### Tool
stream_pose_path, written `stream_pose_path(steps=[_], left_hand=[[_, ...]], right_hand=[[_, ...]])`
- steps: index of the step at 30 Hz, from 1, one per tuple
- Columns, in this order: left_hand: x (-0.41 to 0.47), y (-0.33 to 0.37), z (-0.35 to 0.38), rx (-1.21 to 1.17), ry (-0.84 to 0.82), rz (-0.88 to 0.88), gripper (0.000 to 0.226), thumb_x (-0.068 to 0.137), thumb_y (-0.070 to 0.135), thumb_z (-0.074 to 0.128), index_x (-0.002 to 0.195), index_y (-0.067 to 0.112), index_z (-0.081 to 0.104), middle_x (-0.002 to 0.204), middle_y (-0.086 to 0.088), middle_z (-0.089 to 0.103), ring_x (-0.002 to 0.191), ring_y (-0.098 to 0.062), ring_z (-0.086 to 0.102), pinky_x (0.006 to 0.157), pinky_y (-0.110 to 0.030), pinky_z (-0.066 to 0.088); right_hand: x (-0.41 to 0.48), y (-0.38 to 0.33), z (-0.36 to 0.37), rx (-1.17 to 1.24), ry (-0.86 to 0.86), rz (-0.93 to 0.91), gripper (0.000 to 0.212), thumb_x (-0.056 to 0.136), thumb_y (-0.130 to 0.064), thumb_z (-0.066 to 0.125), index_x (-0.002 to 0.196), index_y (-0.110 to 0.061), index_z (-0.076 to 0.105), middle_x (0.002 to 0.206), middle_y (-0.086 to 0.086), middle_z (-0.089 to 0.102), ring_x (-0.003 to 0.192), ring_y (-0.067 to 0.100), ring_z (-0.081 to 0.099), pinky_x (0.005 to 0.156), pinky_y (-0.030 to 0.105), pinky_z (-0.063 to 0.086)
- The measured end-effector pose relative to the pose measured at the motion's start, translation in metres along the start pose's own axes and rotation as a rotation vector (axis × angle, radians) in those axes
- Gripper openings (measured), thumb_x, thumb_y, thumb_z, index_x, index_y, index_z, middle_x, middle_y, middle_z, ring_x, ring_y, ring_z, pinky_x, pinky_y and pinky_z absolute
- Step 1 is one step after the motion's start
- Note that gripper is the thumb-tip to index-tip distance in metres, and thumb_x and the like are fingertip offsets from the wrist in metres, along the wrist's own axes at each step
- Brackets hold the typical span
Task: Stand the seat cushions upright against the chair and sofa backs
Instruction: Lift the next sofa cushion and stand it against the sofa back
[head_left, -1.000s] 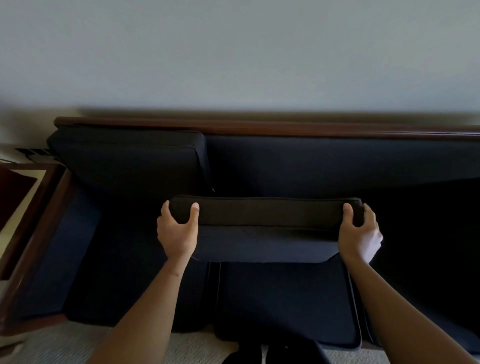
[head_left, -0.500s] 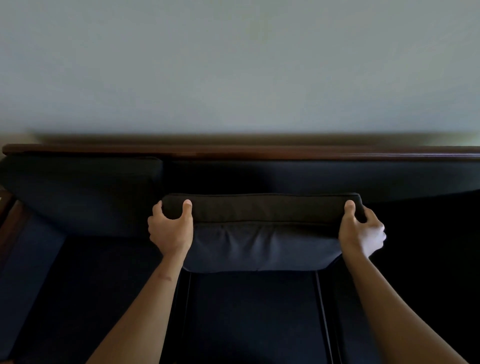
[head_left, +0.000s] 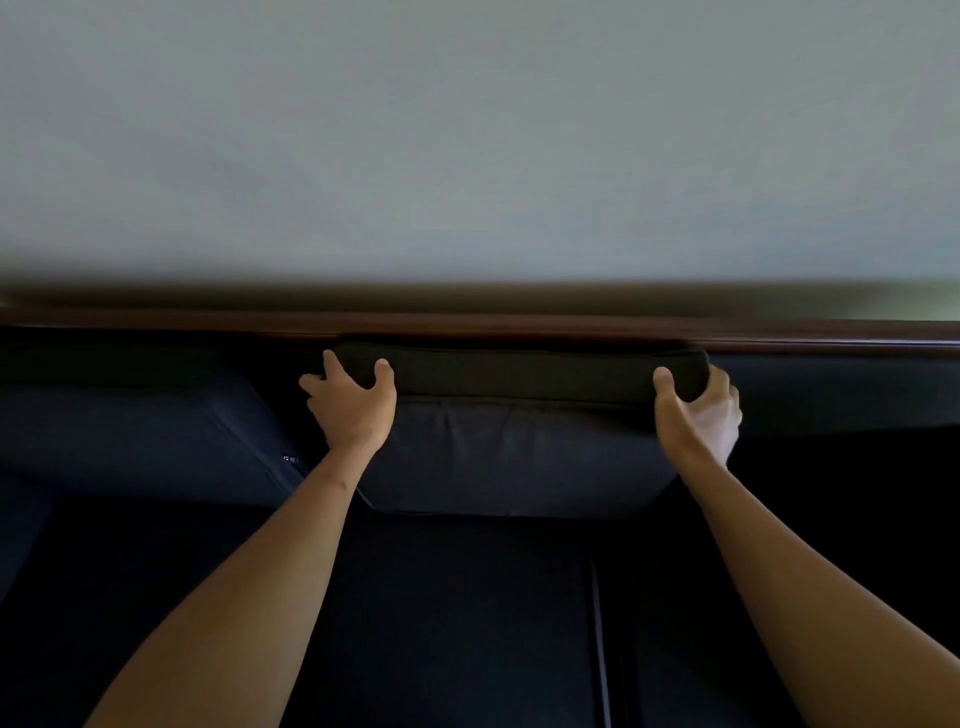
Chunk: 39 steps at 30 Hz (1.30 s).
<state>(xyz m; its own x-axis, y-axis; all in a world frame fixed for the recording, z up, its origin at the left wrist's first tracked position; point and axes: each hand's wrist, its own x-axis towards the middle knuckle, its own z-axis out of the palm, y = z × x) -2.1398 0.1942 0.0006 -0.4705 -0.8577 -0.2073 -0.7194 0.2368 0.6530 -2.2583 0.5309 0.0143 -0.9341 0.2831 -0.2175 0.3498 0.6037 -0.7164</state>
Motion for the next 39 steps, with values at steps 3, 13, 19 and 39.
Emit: stream_pose_path(steps=[3,13,19,39], left_hand=[[0.012,-0.004,0.013,0.102,0.002,0.033,0.087,0.1,0.057,0.054,0.166,0.011,0.019,0.16,-0.021,0.02,0.139,-0.046,0.035,0.103,-0.056,0.049],[0.007,-0.016,0.007,0.371,-0.06,0.206,0.076,0.108,0.059,0.033,0.168,0.017,0.014,0.168,-0.026,0.011,0.151,-0.055,0.014,0.121,-0.069,0.017],[-0.06,-0.023,-0.013,0.55,-0.239,0.657,0.069,0.109,0.06,0.016,0.167,0.023,0.024,0.174,-0.02,0.011,0.16,-0.043,-0.003,0.122,-0.071,-0.004],[-0.398,0.144,0.083,0.29,-0.753,1.183,0.06,0.108,0.052,0.044,0.162,0.026,0.039,0.174,-0.006,0.021,0.162,-0.026,0.011,0.13,-0.05,0.011]], right_hand=[[0.01,0.008,0.022,-0.077,0.032,-0.076,0.071,0.094,-0.054,0.059,0.144,-0.007,0.041,0.139,0.02,0.044,0.122,0.039,0.051,0.099,0.051,0.046],[0.01,0.017,0.022,-0.187,0.039,-0.111,0.073,0.097,-0.063,0.046,0.145,-0.008,0.037,0.143,0.021,0.038,0.126,0.042,0.044,0.1,0.06,0.044],[-0.038,0.032,-0.029,-0.314,-0.057,-0.24,0.08,0.1,-0.066,0.039,0.163,-0.023,0.014,0.17,0.01,0.013,0.156,0.031,0.01,0.117,0.059,0.026],[-0.137,0.203,-0.346,-0.268,0.324,-0.028,0.069,0.1,-0.053,0.051,0.159,-0.023,0.031,0.168,0.007,0.026,0.158,0.025,0.01,0.125,0.049,0.02]])
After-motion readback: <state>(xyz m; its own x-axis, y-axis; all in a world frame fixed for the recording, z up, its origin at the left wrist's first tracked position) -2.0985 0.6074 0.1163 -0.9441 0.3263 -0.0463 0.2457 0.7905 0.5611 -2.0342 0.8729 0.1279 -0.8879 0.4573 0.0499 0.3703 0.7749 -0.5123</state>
